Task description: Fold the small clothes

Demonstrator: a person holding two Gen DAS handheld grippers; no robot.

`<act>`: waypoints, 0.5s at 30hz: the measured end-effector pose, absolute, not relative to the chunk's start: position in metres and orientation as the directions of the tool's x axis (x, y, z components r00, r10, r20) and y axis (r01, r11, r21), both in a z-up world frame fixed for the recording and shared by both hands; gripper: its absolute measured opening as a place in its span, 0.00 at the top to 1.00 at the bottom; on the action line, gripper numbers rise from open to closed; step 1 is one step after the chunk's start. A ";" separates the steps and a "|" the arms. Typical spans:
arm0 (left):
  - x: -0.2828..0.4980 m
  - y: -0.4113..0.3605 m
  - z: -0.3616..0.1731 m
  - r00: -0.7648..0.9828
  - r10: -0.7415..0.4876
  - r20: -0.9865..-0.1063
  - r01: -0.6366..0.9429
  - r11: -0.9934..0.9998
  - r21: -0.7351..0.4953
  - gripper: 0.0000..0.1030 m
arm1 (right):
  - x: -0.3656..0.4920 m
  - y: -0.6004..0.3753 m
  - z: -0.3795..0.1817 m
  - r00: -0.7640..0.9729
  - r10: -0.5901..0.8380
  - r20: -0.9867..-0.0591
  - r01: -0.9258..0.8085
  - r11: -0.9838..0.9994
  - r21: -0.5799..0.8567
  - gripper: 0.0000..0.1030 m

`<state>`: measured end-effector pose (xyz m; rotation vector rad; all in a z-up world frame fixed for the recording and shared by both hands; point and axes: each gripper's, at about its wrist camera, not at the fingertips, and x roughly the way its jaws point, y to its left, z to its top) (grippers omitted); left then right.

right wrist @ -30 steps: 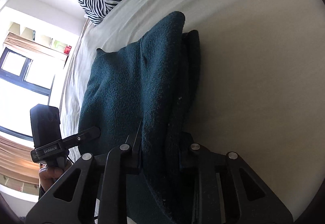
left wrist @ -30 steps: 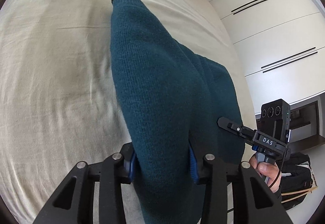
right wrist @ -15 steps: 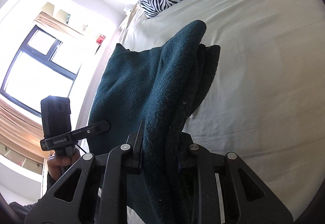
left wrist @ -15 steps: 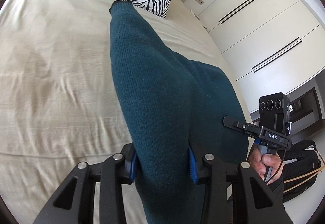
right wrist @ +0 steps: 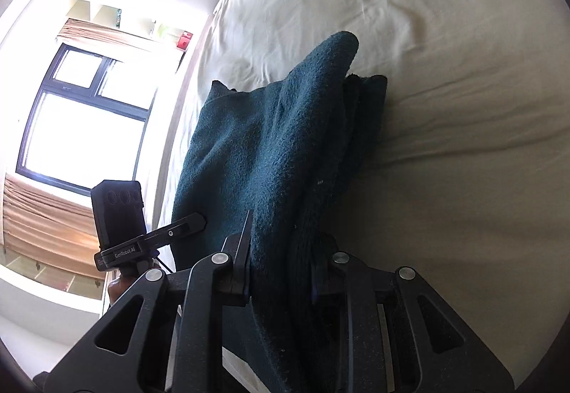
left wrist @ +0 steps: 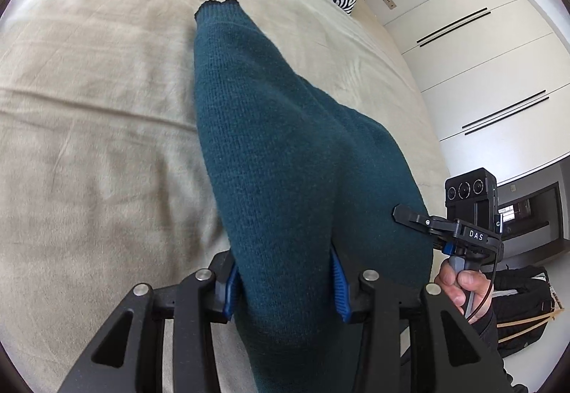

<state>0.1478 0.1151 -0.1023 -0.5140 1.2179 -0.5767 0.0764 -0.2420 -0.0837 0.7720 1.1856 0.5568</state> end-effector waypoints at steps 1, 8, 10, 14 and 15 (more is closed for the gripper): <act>0.148 0.118 -0.108 0.239 -0.678 -0.695 0.118 0.731 -0.672 0.53 | 0.074 -0.245 -0.091 0.302 0.752 -0.585 0.026 0.607 0.794 0.79; 0.139 0.113 -0.108 0.266 -0.680 -0.684 0.115 0.727 -0.677 0.49 | 0.065 -0.251 -0.108 0.336 0.766 -0.547 0.036 0.570 0.821 0.77; 0.139 0.110 -0.106 0.280 -0.675 -0.683 0.113 0.730 -0.674 0.46 | 0.074 -0.244 -0.108 0.350 0.763 -0.543 0.040 0.567 0.823 0.77; 0.114 0.109 -0.081 0.370 -0.600 -0.709 0.142 0.791 -0.595 0.36 | 0.069 -0.247 -0.087 0.407 0.693 -0.596 0.026 0.643 0.765 0.74; 0.107 0.109 -0.073 0.399 -0.585 -0.706 0.151 0.802 -0.578 0.32 | 0.063 -0.249 -0.079 0.428 0.667 -0.610 0.023 0.667 0.745 0.74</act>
